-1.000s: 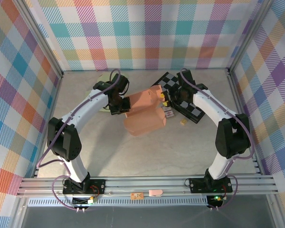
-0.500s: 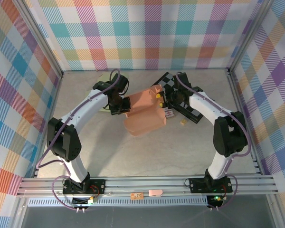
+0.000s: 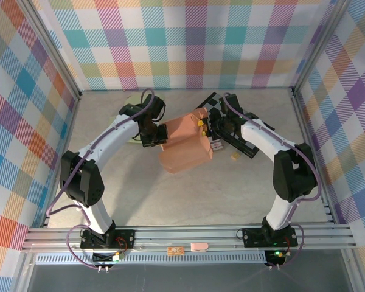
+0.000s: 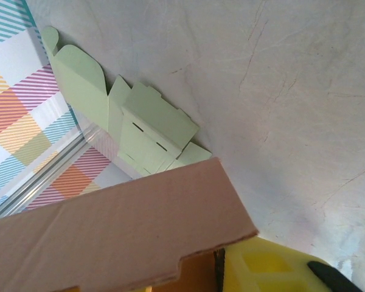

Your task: Fold the paper box

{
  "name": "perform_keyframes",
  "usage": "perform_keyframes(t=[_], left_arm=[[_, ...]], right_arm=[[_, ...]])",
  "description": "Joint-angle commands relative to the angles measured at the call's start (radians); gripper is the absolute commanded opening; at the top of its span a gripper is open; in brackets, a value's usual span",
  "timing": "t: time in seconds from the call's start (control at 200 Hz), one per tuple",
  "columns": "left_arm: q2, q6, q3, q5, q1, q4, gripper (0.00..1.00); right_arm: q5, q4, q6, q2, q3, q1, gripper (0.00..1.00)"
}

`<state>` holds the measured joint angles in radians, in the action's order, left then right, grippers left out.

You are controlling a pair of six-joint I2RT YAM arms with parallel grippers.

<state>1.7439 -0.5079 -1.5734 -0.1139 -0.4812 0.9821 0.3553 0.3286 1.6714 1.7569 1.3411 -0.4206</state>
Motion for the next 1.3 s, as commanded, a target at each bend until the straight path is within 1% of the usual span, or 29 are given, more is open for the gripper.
perform_keyframes(t=[0.0,0.125,0.27,0.435,0.605,0.755,0.865,0.95,1.045,1.095,1.13,1.17,1.235,1.295], left_arm=[[0.016,0.010,-0.025,-0.024,-0.009,0.006,0.00],[0.016,0.013,-0.025,-0.023,-0.010,0.009,0.00],[0.020,0.016,-0.025,-0.022,-0.008,0.010,0.00],[0.030,0.017,-0.034,-0.027,-0.008,0.011,0.00],[0.037,0.018,-0.042,-0.032,-0.007,0.008,0.00],[0.039,0.017,-0.042,-0.036,-0.008,0.010,0.00],[0.041,0.017,-0.042,-0.035,-0.008,0.010,0.00],[0.040,0.017,-0.043,-0.036,-0.007,0.010,0.00],[0.041,0.030,-0.050,-0.039,0.008,0.018,0.00],[0.043,0.048,-0.059,-0.050,0.023,0.022,0.00],[0.046,0.064,-0.069,-0.059,0.033,0.025,0.00],[0.050,0.090,-0.084,-0.075,0.044,0.024,0.00],[0.062,0.144,-0.112,-0.099,0.060,0.025,0.00],[0.081,0.202,-0.140,-0.122,0.073,0.024,0.00]], right_arm=[[0.005,-0.009,0.018,-0.029,0.041,-0.016,0.36],[-0.043,0.045,-0.049,-0.059,0.058,-0.009,0.38],[-0.040,0.073,-0.124,-0.068,0.076,-0.001,0.38],[-0.022,0.049,-0.139,-0.062,0.067,-0.001,0.36],[0.007,0.032,-0.144,-0.038,0.076,-0.003,0.31],[0.026,0.007,-0.143,-0.020,0.093,-0.013,0.30],[0.036,0.037,-0.163,-0.013,0.120,-0.018,0.31],[0.029,0.087,-0.212,-0.026,0.141,-0.017,0.31],[0.031,0.176,-0.361,-0.042,0.213,-0.007,0.33],[0.072,0.183,-0.469,-0.048,0.265,0.006,0.37],[0.135,0.169,-0.549,-0.046,0.299,0.024,0.40],[0.244,0.154,-0.641,-0.038,0.344,0.051,0.44],[0.404,0.195,-0.779,-0.021,0.423,0.110,0.46],[0.469,0.240,-0.855,-0.028,0.454,0.184,0.46]])
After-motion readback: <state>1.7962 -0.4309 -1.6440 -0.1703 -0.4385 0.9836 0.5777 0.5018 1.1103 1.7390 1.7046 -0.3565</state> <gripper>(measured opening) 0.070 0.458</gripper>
